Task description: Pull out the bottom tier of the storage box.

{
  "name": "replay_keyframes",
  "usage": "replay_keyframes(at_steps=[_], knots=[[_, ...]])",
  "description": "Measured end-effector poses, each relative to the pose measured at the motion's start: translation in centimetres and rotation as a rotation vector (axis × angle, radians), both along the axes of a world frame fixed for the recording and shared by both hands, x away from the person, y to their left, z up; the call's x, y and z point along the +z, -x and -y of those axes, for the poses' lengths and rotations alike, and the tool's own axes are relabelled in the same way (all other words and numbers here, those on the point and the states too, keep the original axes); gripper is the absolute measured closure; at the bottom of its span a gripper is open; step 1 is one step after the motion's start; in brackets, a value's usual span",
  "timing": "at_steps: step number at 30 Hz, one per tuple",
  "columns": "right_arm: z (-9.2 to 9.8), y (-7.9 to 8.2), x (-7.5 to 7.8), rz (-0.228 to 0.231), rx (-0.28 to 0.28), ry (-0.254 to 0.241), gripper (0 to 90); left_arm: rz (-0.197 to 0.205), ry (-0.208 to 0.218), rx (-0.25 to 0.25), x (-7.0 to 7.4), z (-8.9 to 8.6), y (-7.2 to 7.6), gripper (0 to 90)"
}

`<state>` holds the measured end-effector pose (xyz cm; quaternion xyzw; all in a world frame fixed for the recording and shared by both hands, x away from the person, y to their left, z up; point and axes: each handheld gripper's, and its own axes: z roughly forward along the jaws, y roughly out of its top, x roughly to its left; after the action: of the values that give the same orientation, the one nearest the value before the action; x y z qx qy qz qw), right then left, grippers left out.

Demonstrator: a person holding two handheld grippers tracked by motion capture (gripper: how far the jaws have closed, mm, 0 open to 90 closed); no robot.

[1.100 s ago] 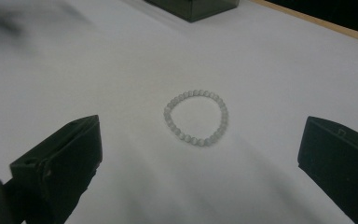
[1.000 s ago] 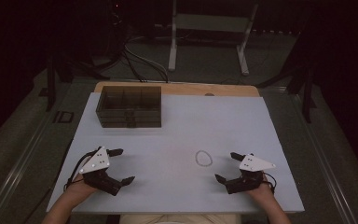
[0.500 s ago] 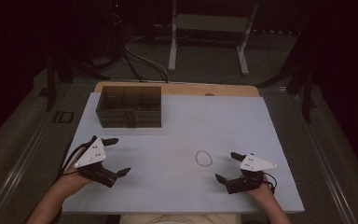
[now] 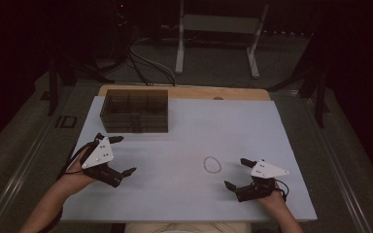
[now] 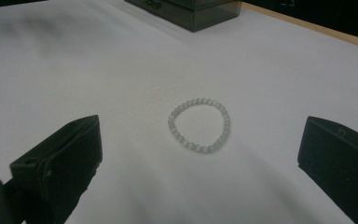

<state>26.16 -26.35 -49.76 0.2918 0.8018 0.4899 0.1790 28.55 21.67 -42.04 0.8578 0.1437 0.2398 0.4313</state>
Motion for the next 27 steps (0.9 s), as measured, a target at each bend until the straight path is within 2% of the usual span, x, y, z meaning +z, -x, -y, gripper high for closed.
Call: replay_keyframes(at_steps=[9, 27], knots=[[0.2, 0.0, 0.2, 0.008, -0.005, -0.012, 0.0, 0.043, -0.066, 0.025, 0.1, 0.6, -1.4, 0.8], [0.2, 0.0, 0.2, 0.004, 0.001, -0.012, 0.0, 0.107, -0.277, 0.076, -1.5, 2.4, -4.4, 0.8]])
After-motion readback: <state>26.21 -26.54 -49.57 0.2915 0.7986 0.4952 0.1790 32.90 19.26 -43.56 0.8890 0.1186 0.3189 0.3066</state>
